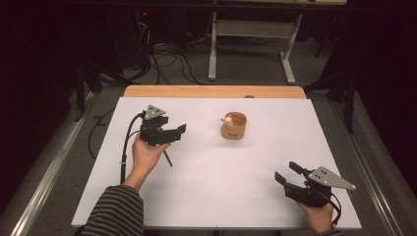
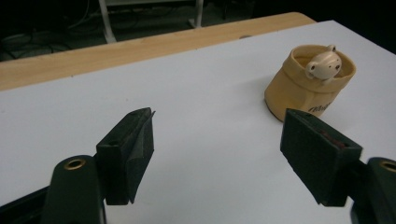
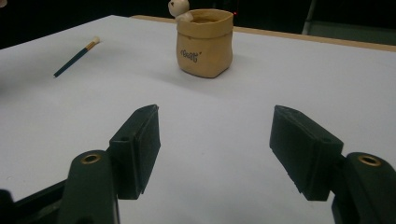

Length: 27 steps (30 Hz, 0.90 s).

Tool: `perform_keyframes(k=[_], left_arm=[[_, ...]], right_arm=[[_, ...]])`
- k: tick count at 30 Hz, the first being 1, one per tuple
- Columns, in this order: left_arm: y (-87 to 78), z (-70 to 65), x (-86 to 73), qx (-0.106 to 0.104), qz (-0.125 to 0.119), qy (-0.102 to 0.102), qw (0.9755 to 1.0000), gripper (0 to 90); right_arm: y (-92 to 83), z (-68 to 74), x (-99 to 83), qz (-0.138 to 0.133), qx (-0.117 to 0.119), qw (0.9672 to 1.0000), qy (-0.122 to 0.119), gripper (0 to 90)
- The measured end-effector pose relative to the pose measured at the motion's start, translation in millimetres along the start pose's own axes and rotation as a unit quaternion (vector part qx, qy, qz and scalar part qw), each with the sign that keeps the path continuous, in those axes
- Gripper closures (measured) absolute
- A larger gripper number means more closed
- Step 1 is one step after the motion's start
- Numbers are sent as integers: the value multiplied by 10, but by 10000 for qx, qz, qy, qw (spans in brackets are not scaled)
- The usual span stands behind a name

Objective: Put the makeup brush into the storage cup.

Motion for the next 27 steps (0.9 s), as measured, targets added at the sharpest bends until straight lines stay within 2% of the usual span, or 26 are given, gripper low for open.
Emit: perform_keyframes(k=[5,13,20,27], left_arm=[[28,17,-14,82,311,-95,9994,265],[30,57,-28,295,581,-119,9978,270],[36,100,-42,387,894,-265,9949,265],[31,118,-42,463,1137,-268,9921,281]], right_arm=[[0,2,0,6,6,10000,-6,353],[0,8,-1,13,-2,10000,-8,354],[2,11,1,8,-4,10000,-27,354],[1,14,0,12,2,10000,-30,354]])
Point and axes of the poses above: each handheld gripper's, and its own axes: y roughly forward along the jaws, x roughly out of its top, z roughly to its left, the point moved 6 cm from there along y, roughly forward along the jaws, and after that the axes turned 3 degrees about z, right-handed, at the moved point
